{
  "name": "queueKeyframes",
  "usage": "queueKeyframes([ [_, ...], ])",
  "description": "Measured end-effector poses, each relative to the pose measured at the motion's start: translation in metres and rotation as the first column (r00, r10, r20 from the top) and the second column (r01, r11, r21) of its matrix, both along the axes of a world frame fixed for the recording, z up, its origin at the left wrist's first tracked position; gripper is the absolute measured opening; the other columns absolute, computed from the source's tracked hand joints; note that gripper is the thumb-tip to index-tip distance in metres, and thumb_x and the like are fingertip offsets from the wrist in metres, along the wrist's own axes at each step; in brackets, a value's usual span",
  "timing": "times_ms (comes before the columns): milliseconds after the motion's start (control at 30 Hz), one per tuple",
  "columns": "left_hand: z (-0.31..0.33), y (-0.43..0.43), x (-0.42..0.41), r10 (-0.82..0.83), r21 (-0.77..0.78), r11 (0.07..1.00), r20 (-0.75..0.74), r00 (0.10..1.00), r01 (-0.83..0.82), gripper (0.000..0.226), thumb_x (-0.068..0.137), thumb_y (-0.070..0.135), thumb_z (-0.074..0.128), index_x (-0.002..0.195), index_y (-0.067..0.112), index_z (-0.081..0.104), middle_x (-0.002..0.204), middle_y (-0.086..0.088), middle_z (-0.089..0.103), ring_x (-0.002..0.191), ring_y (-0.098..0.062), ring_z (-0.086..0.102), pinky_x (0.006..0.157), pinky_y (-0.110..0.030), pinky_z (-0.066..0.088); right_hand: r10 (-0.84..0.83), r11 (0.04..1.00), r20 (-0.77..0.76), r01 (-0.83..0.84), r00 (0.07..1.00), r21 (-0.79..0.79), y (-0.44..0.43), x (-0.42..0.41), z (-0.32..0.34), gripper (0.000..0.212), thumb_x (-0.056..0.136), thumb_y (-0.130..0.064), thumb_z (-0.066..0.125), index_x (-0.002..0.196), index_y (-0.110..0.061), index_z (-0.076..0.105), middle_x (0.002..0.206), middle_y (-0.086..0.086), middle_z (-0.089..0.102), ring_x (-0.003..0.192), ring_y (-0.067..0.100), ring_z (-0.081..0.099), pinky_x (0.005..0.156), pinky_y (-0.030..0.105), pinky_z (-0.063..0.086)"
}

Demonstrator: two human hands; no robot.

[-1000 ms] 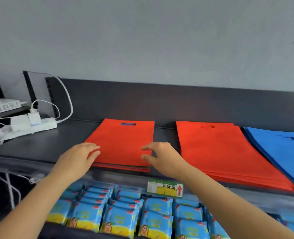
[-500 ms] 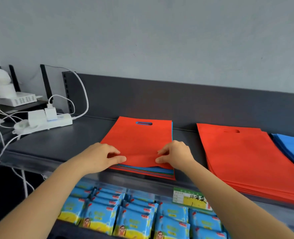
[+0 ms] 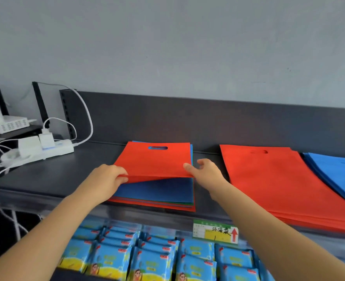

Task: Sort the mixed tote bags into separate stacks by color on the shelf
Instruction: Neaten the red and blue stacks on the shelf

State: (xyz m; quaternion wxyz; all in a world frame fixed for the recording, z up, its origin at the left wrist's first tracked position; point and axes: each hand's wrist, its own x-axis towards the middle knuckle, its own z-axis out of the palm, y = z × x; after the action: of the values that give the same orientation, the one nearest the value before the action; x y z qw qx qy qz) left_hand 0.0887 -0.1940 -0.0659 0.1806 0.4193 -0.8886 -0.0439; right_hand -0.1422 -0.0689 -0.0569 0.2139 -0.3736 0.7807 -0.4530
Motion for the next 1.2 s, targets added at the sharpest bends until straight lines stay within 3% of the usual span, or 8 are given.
queueKeyframes([
  [133,0.014,0.025,-0.010,-0.062,-0.155,0.987,-0.132,0.989,0.041,0.017,0.090,0.026,0.060,0.101,0.031,0.071,0.091,-0.003,0.073,0.088,-0.033,0.065,0.074,-0.037,0.050,0.096,0.995,0.583,-0.059,0.807,-0.082,0.018,-0.012,0.019,0.011,0.084,-0.009,0.068,0.089,-0.008,0.058,0.084,0.008,0.064,0.064,0.013,0.061,0.059,0.027,0.057],
  [267,0.030,0.060,-0.029,-0.106,-0.243,0.967,-0.100,0.989,0.079,0.032,0.089,0.018,0.055,0.111,0.038,0.066,0.095,-0.005,0.072,0.087,-0.036,0.064,0.070,-0.040,0.051,0.011,0.991,0.300,0.029,0.954,-0.130,0.028,-0.031,0.030,0.014,0.078,0.007,0.065,0.077,-0.006,0.059,0.088,0.011,0.066,0.079,0.023,0.062,0.077,0.033,0.053],
  [367,0.037,0.085,-0.054,-0.153,-0.277,0.954,-0.114,0.982,0.116,0.046,0.084,0.003,0.055,0.120,0.029,0.063,0.108,-0.002,0.070,0.094,-0.034,0.064,0.074,-0.042,0.052,0.060,0.970,0.162,-0.019,0.985,-0.242,0.044,-0.052,0.049,0.033,0.073,0.014,0.060,0.105,0.009,0.060,0.099,0.016,0.064,0.084,0.023,0.061,0.075,0.030,0.050],
  [500,0.038,0.115,-0.094,-0.249,-0.360,0.916,-0.171,0.953,0.174,0.055,0.075,-0.005,0.058,0.122,0.024,0.062,0.104,-0.002,0.071,0.086,-0.032,0.067,0.066,-0.044,0.055,0.071,0.909,0.025,-0.055,0.997,-0.413,0.082,-0.084,0.080,0.066,0.074,0.016,0.058,0.136,-0.004,0.045,0.131,0.013,0.056,0.118,0.024,0.055,0.102,0.041,0.045],
  [667,0.031,0.157,-0.154,-0.388,-0.423,0.858,-0.165,0.907,0.290,0.065,0.059,-0.008,0.076,0.117,0.017,0.065,0.108,0.000,0.071,0.084,-0.024,0.070,0.058,-0.041,0.056,0.084,0.864,0.077,-0.034,0.994,-0.502,0.151,-0.133,0.089,0.056,0.078,0.019,0.053,0.124,-0.012,0.057,0.114,0.011,0.067,0.094,0.023,0.064,0.089,0.040,0.052],
  [800,0.019,0.182,-0.204,-0.417,-0.242,0.892,-0.110,0.902,0.383,0.055,0.092,0.007,0.049,0.140,0.033,0.041,0.142,0.017,0.044,0.127,-0.008,0.046,0.096,-0.031,0.042,-0.138,0.930,0.086,0.159,0.987,-0.331,0.192,-0.177,0.051,0.042,0.077,0.013,0.060,0.114,-0.006,0.062,0.103,0.015,0.068,0.088,0.028,0.063,0.092,0.049,0.050],
  [900,0.000,0.185,-0.230,-0.450,-0.033,0.889,0.131,0.884,0.457,0.046,0.099,0.015,0.035,0.141,0.036,0.038,0.144,0.012,0.043,0.129,-0.013,0.043,0.100,-0.034,0.039,-0.291,0.955,-0.166,0.297,0.942,0.011,0.214,-0.203,0.023,0.061,0.074,-0.006,0.075,0.130,0.001,0.050,0.114,0.017,0.062,0.106,0.033,0.058,0.093,0.040,0.046],
  [1200,-0.006,0.188,-0.235,-0.524,0.179,0.850,0.191,0.830,0.496,0.055,0.095,0.055,0.030,0.143,0.030,0.037,0.153,0.012,0.025,0.140,-0.003,0.021,0.115,-0.028,0.020,-0.091,0.925,-0.522,0.266,0.848,0.272,0.208,-0.214,0.000,0.045,0.083,-0.011,0.063,0.128,-0.016,0.056,0.134,0.009,0.047,0.129,0.029,0.035,0.098,0.036,0.038],
])
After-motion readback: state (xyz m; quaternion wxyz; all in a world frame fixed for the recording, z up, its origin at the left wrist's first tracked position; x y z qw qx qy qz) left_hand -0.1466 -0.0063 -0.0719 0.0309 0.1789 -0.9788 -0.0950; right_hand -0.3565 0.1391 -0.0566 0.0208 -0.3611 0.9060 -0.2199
